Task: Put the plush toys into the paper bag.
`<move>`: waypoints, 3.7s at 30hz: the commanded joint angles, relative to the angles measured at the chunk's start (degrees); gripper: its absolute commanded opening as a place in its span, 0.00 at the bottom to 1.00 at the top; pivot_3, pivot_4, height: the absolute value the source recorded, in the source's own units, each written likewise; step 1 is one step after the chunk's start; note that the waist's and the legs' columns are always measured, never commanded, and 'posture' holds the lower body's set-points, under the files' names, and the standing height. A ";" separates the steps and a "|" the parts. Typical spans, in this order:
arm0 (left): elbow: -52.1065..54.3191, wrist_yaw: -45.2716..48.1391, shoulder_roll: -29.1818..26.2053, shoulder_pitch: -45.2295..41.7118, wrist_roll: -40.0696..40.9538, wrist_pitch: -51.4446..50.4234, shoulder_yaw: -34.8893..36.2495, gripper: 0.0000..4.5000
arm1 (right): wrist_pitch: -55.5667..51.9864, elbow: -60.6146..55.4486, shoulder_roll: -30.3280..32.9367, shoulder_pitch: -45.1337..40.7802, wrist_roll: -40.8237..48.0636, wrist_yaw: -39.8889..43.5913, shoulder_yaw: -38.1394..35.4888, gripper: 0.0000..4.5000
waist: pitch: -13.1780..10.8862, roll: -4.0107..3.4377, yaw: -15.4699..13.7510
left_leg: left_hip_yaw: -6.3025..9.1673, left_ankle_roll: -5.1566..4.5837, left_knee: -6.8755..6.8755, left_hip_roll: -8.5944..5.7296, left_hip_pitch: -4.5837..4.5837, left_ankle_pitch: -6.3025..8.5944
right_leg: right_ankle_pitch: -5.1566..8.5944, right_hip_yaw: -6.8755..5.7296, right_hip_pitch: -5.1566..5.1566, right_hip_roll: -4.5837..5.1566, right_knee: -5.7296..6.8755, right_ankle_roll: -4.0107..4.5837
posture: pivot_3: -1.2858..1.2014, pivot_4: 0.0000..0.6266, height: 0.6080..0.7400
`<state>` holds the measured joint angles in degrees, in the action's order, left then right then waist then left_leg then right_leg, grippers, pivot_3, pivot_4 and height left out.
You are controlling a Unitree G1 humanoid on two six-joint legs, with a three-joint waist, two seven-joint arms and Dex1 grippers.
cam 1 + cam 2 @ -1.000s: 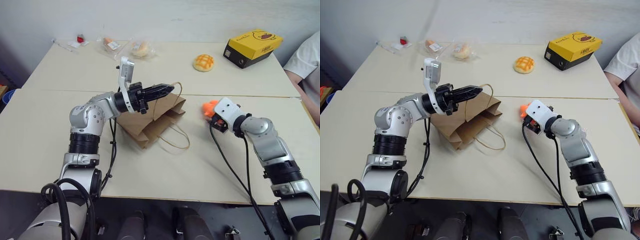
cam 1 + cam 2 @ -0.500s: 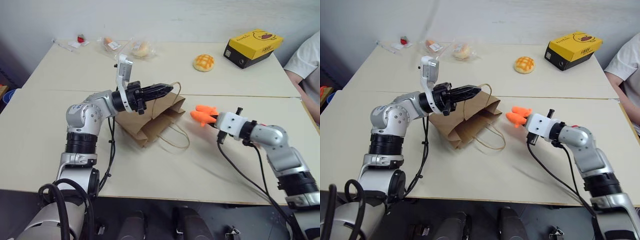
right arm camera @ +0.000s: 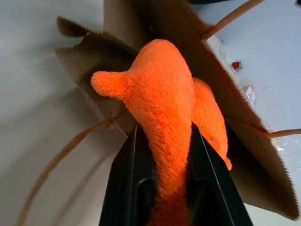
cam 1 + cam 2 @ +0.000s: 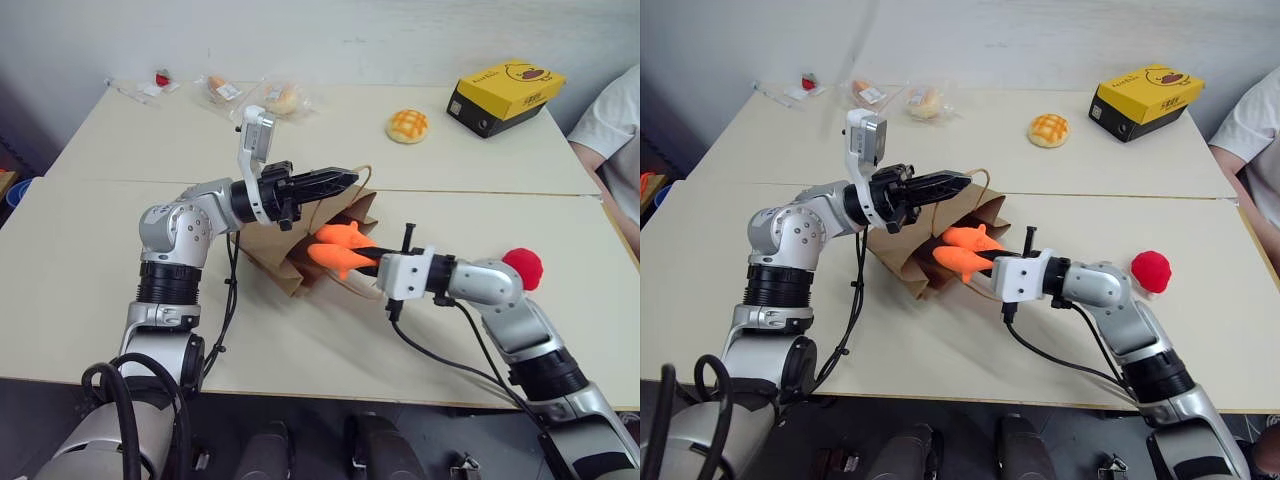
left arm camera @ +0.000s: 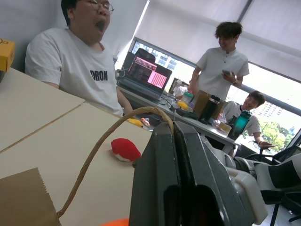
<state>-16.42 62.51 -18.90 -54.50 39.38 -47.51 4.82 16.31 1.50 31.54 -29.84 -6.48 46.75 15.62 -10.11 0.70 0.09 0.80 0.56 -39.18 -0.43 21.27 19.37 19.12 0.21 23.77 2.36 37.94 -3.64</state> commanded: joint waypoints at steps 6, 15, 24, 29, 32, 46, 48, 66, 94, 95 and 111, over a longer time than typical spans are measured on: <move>2.48 -0.19 1.66 -1.00 3.60 -1.78 0.92 0.00 | 1.34 4.74 -1.36 -7.47 -3.53 2.85 3.34 0.03 | 0.00 0.00 0.43 | 0.00 0.00 0.01 0.00 0.00 0.00 | 0.00 0.00 0.01 -0.02 0.02 0.00 | 0.52 0.24 1.00; 3.39 0.37 4.83 -1.15 4.86 -3.21 -1.00 0.00 | -6.54 11.39 -5.79 -16.39 -6.92 6.39 7.56 0.03 | 0.00 -0.01 1.48 | 0.04 0.03 0.03 0.01 0.00 -0.02 | 0.00 -0.03 0.02 -0.02 0.05 0.00 | 0.52 0.24 1.00; 3.66 -0.06 6.66 -1.04 5.61 -3.75 -0.64 0.00 | -5.01 22.25 -12.99 -17.01 -8.36 -0.10 8.28 0.03 | 0.00 -0.01 1.68 | 0.04 0.06 0.03 0.02 0.00 -0.03 | 0.00 -0.03 0.05 -0.01 0.09 0.00 | 0.52 0.24 1.00; 3.21 -0.51 6.67 -1.30 6.08 -3.88 0.43 0.00 | -1.28 28.28 -14.64 -16.46 -7.59 -3.43 7.28 0.03 | 0.00 -0.01 1.70 | 0.02 0.06 0.01 0.01 0.01 -0.03 | 0.00 -0.02 0.05 0.00 0.11 0.00 | 0.52 0.24 1.00; 3.03 -0.76 6.45 -1.15 5.96 -3.42 0.86 0.00 | -0.14 28.22 -15.97 -15.61 -4.52 -3.65 5.61 0.03 | 0.00 -0.01 1.71 | 0.03 0.06 0.01 0.01 0.00 -0.03 | 0.00 -0.02 0.04 0.00 0.10 0.00 | 0.52 0.24 1.00; 3.68 -0.55 3.26 1.17 4.76 -1.34 1.64 0.00 | -14.02 5.58 -9.14 -4.54 21.60 11.78 -6.56 0.99 | 0.00 -0.01 1.37 | 0.09 0.06 0.03 0.01 0.02 -0.03 | 0.00 -0.08 -0.02 0.01 0.07 0.00 | 0.52 0.24 1.00; 4.18 -0.74 3.26 1.59 4.91 -1.23 1.53 0.00 | -16.56 2.82 -8.19 -2.40 25.09 12.91 -8.42 0.99 | 0.00 -0.01 1.32 | 0.14 0.05 0.04 0.01 0.01 -0.02 | 0.00 -0.13 -0.07 0.02 0.04 0.00 | 0.52 0.24 1.00; 5.42 0.37 3.10 3.76 3.55 3.38 0.05 0.00 | -19.98 -23.72 -0.96 47.91 35.47 0.72 -54.86 0.99 | 0.00 0.00 -1.30 | -0.13 -0.11 0.11 -0.01 -0.15 0.06 | -0.04 0.13 -0.17 -0.02 -0.18 -0.07 | 0.52 0.24 1.00; 6.70 -0.91 4.34 5.94 1.99 6.86 -2.03 0.00 | -45.81 -6.33 16.75 29.97 32.10 -10.04 -41.36 0.99 | 0.01 -0.09 -0.46 | -0.32 -0.16 0.18 0.02 -0.49 0.07 | -0.03 0.30 -0.35 -0.06 -0.16 -0.06 | 0.52 0.24 1.00; 6.94 -0.96 4.27 6.03 1.90 6.89 -2.16 0.00 | -44.85 -3.98 17.01 28.07 30.95 -9.12 -39.59 0.99 | 0.02 -0.11 -0.56 | -0.31 -0.16 0.18 0.02 -0.44 0.06 | -0.03 0.29 -0.31 -0.06 -0.14 -0.06 | 0.52 0.24 1.00; 7.37 -0.39 3.59 5.45 -0.11 9.14 -3.87 0.00 | -41.04 12.17 18.01 14.36 25.63 -2.33 -32.13 0.31 | 0.03 -0.12 -0.79 | -0.32 -0.17 0.08 0.03 -0.15 0.05 | -0.03 0.25 -0.06 -0.05 -0.11 -0.06 | 0.52 0.24 1.00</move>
<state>-11.29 61.60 -15.13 -48.41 39.10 -39.25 1.02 -25.46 15.73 47.39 -15.92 19.65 42.17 -16.49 -10.09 0.58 -0.69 0.48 0.39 -39.09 -0.41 21.13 19.41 19.09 0.46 23.70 2.32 37.83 -3.70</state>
